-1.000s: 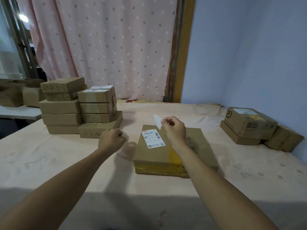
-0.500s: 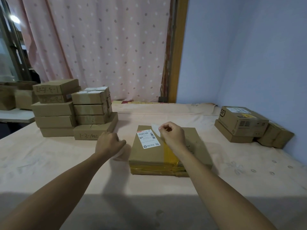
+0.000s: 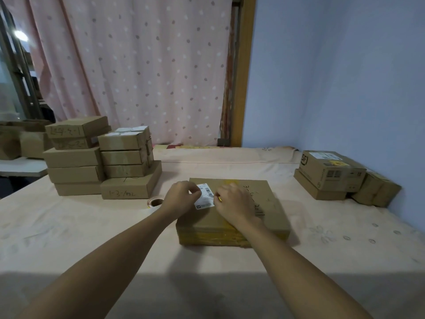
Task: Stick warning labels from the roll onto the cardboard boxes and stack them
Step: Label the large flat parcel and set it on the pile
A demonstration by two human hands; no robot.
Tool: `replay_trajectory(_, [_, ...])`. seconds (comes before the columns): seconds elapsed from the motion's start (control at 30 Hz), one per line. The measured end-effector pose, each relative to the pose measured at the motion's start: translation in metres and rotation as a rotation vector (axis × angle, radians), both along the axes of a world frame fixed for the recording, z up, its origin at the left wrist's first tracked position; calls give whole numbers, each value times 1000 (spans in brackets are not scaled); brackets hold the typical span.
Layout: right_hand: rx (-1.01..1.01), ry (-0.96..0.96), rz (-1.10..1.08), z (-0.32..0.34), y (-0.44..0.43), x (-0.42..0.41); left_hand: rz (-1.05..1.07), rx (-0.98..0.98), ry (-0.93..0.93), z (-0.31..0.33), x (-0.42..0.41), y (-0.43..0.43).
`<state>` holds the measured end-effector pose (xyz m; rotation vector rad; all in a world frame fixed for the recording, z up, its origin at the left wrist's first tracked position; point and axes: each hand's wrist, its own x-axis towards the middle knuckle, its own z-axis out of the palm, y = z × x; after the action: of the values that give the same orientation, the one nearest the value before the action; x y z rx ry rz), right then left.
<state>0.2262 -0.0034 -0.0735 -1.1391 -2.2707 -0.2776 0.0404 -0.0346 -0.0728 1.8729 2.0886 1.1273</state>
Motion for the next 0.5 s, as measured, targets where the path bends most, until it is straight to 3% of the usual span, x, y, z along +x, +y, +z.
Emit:
replay_trajectory(0.23, [-1, 35, -127, 0, 4, 27, -70, 18, 13, -4, 17, 7])
replay_trajectory(0.37, [-125, -32, -103, -10, 3, 31, -151, 35, 46, -9, 31, 16])
replay_trajectory(0.5, [-301, 55, -94, -14, 11, 38, -195, 56, 128, -12, 44, 20])
